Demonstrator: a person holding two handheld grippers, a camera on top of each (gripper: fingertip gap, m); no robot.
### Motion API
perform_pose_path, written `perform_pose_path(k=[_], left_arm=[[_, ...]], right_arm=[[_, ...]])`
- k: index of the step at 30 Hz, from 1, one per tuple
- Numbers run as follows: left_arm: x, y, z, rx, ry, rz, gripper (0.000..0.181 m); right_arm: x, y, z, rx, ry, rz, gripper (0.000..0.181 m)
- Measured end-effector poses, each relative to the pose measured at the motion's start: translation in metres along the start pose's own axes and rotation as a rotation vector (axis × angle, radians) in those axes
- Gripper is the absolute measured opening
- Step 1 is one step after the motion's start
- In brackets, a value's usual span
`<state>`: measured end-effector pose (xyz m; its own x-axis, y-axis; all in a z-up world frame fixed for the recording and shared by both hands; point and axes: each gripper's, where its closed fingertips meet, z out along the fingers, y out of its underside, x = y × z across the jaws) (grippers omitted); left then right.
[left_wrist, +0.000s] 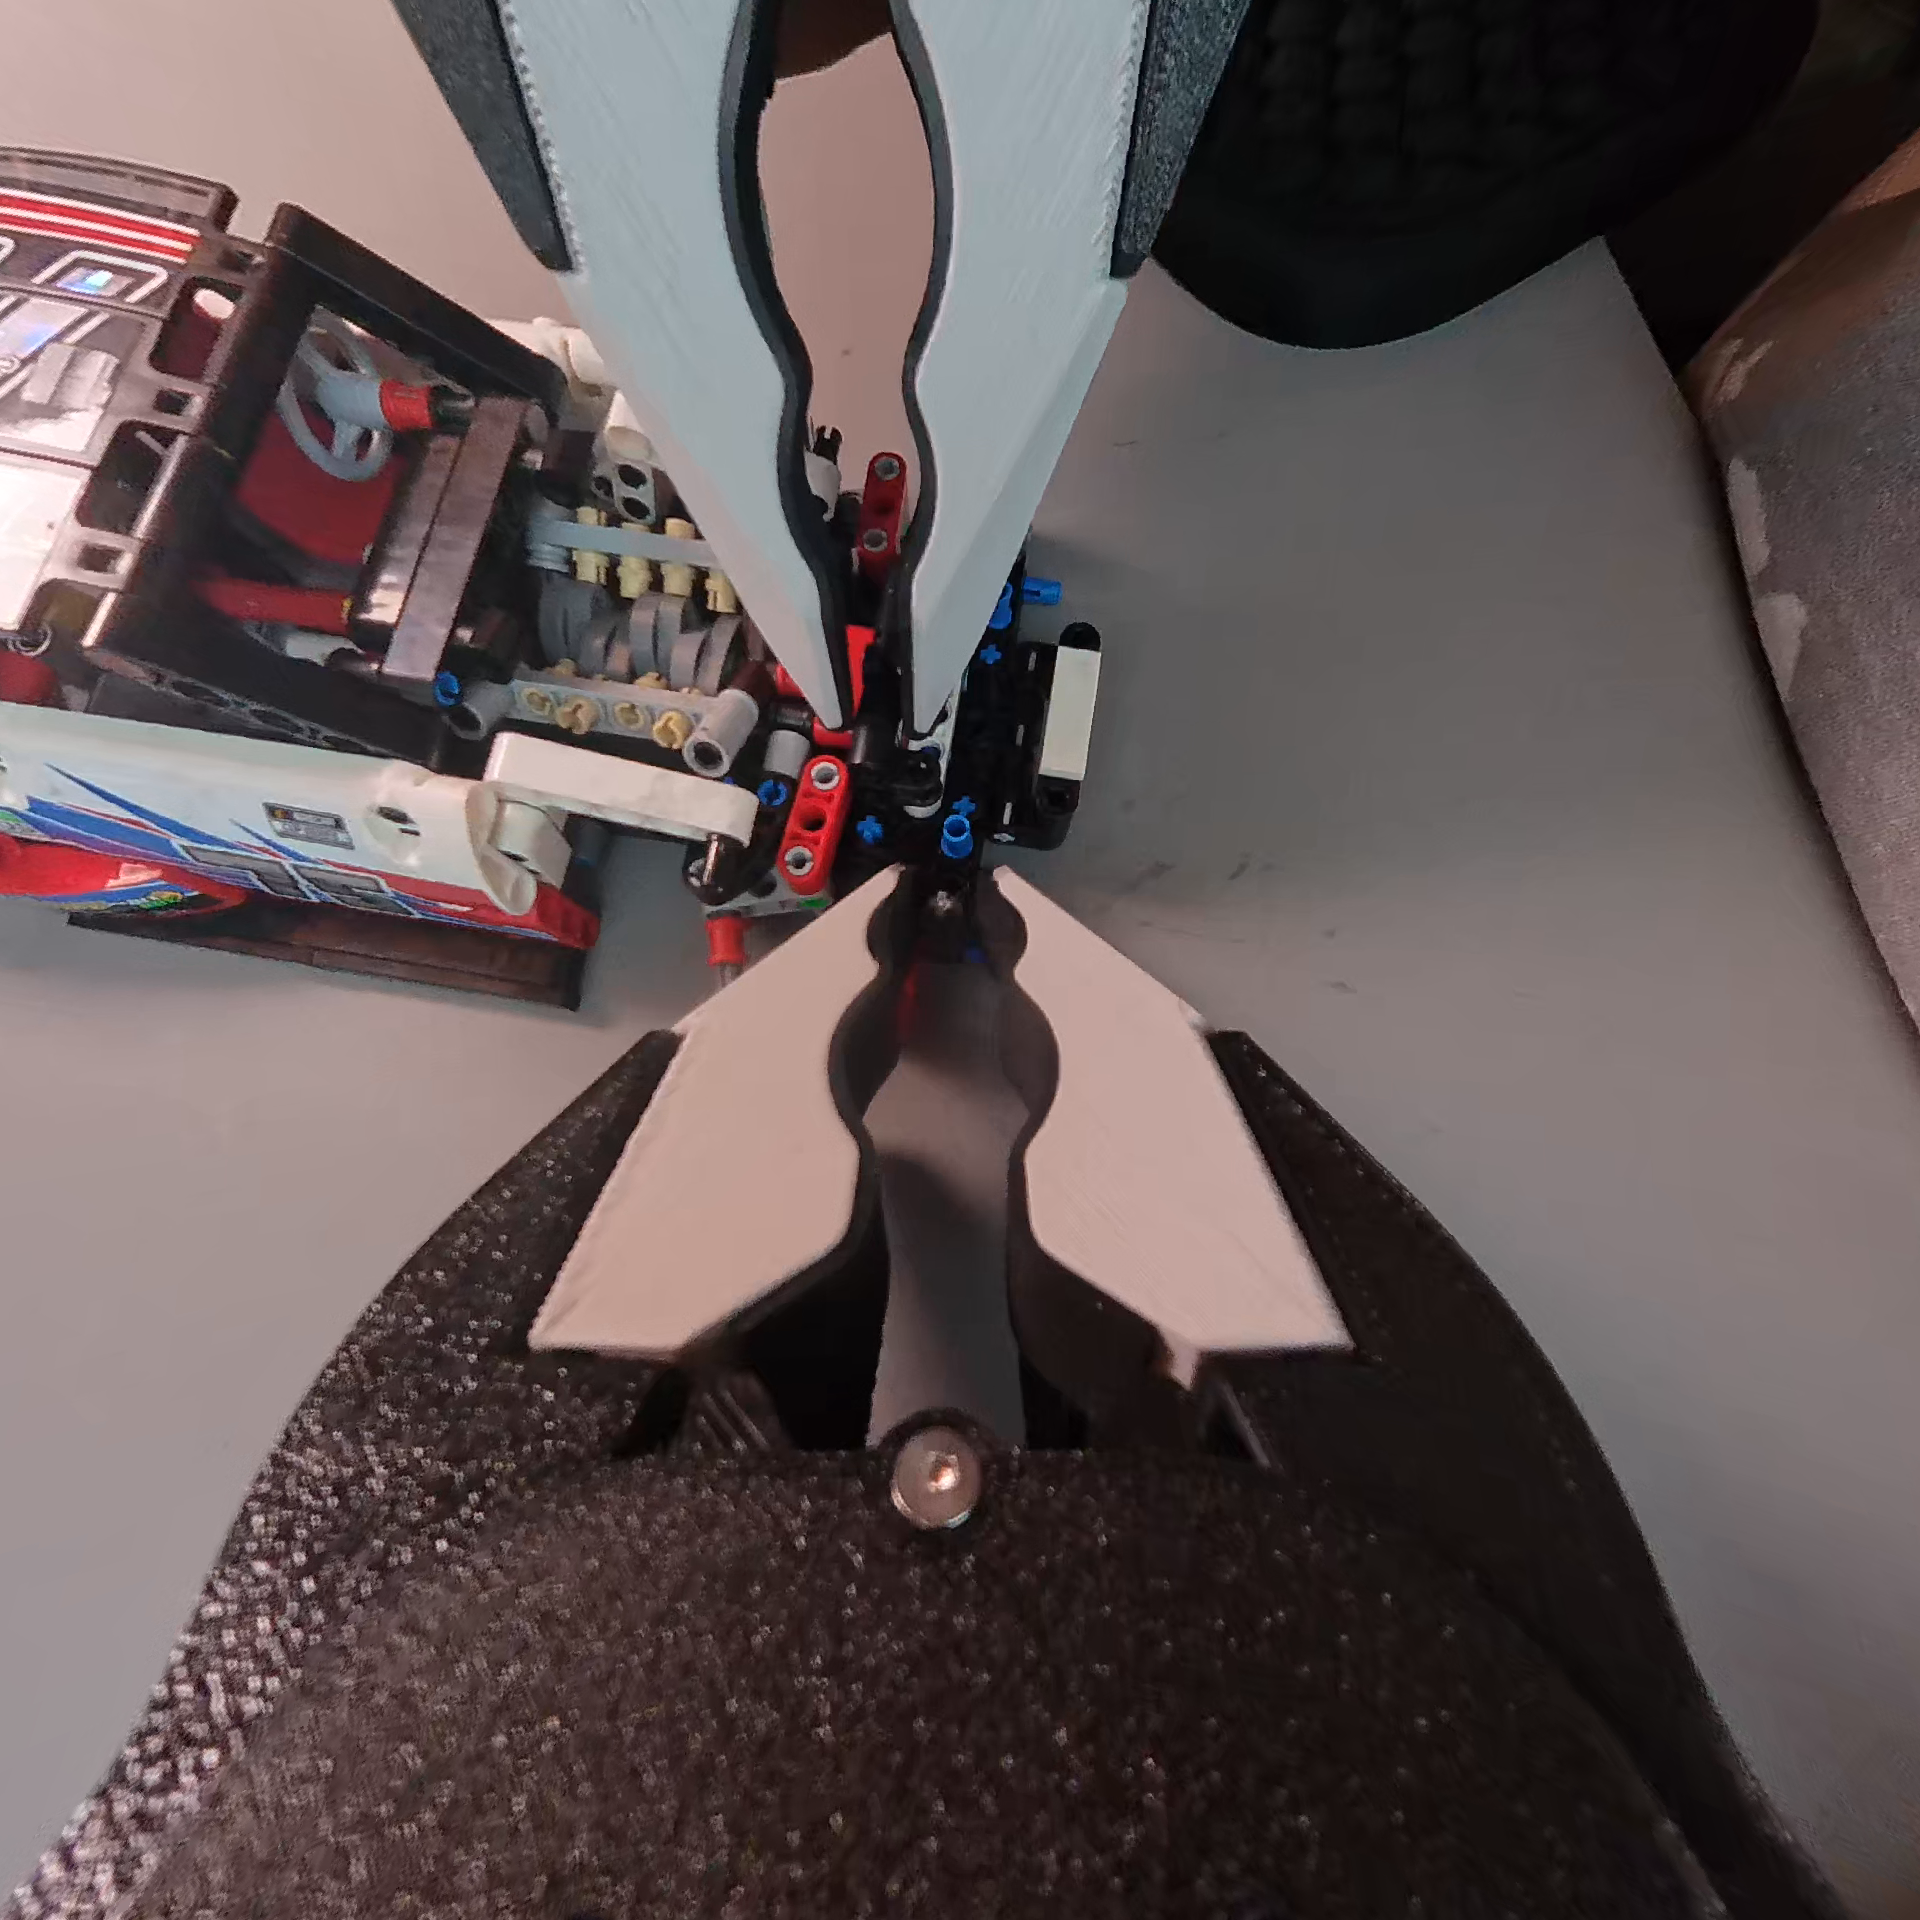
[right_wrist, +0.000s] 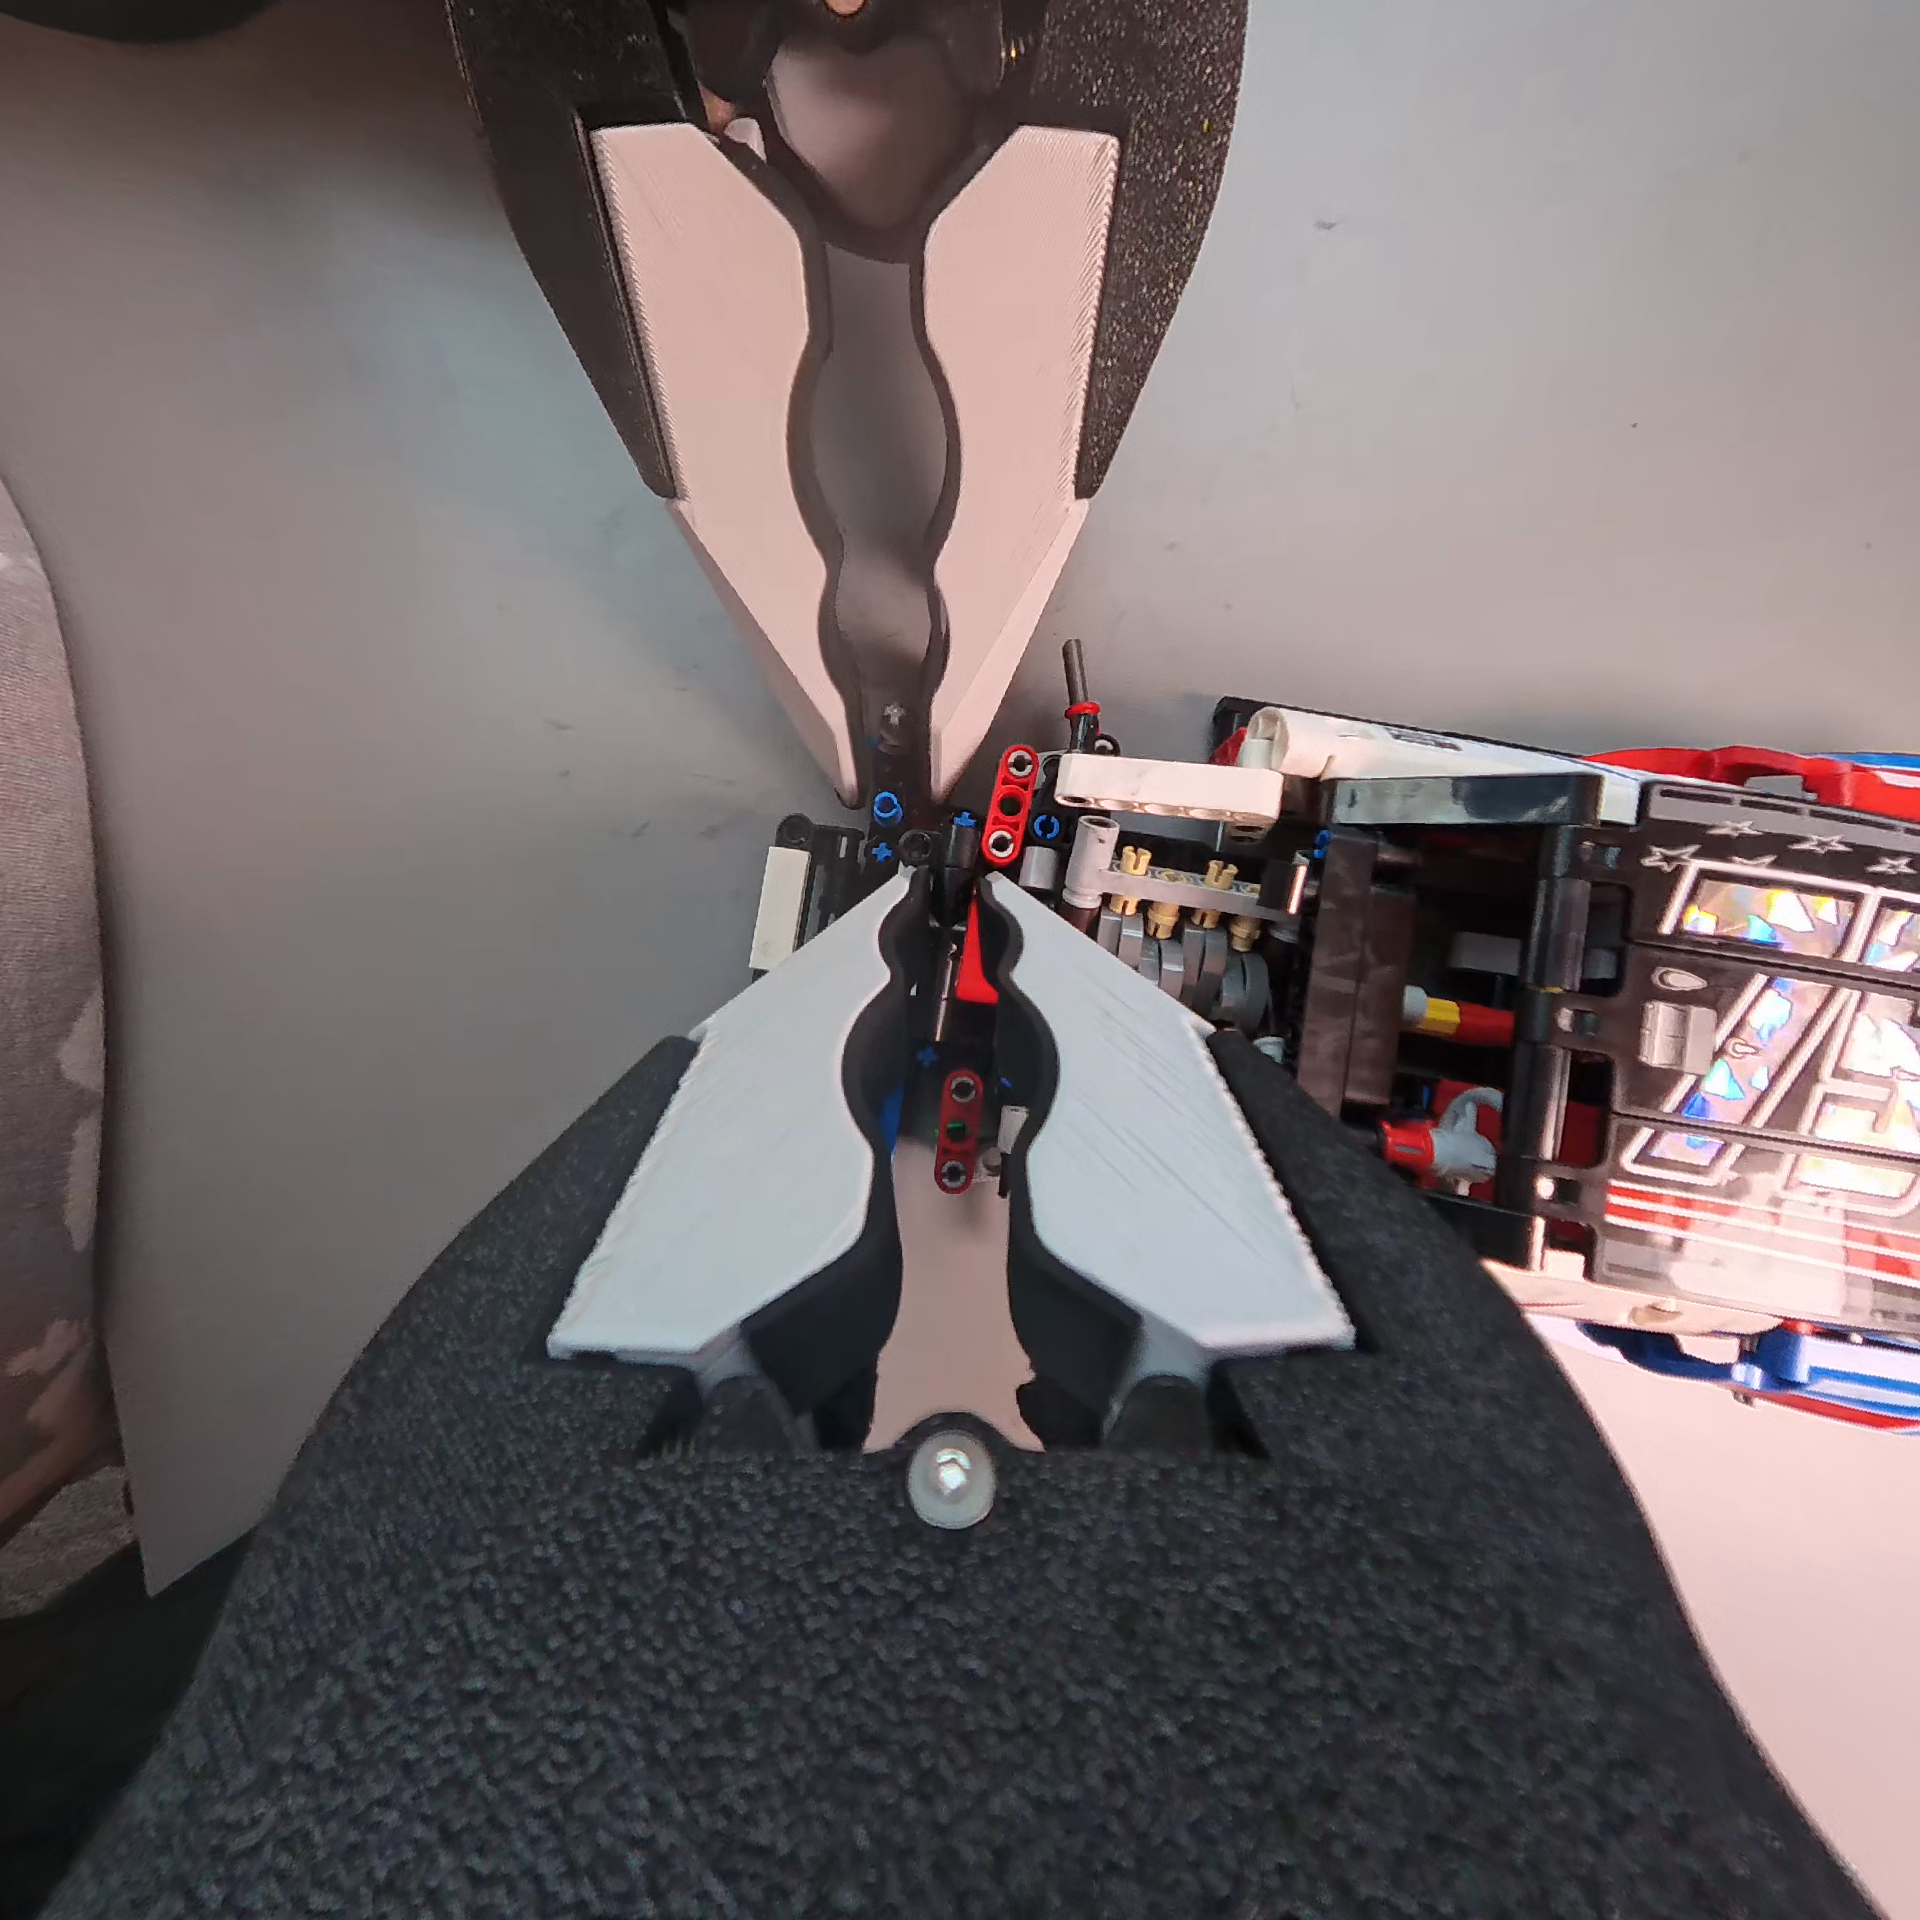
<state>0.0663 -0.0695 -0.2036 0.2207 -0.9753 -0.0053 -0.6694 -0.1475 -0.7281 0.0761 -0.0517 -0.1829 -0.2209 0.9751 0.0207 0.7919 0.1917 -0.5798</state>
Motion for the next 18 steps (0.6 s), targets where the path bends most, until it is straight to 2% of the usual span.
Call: perform_pose_path(k=[13,18], left_arm=[[-0.002,-0.0019,0.0024,-0.044,-0.052,-0.052,0.009],[-0.0002,-0.0035,0.0022,-0.004,0.001,-0.077,0.007]], right_arm=[[0.0009,0.0007,0.0002,0.015,-0.041,0.036,0.007],[-0.0002,0.0013,0.0004,-0.001,-0.045,0.025,0.007]])
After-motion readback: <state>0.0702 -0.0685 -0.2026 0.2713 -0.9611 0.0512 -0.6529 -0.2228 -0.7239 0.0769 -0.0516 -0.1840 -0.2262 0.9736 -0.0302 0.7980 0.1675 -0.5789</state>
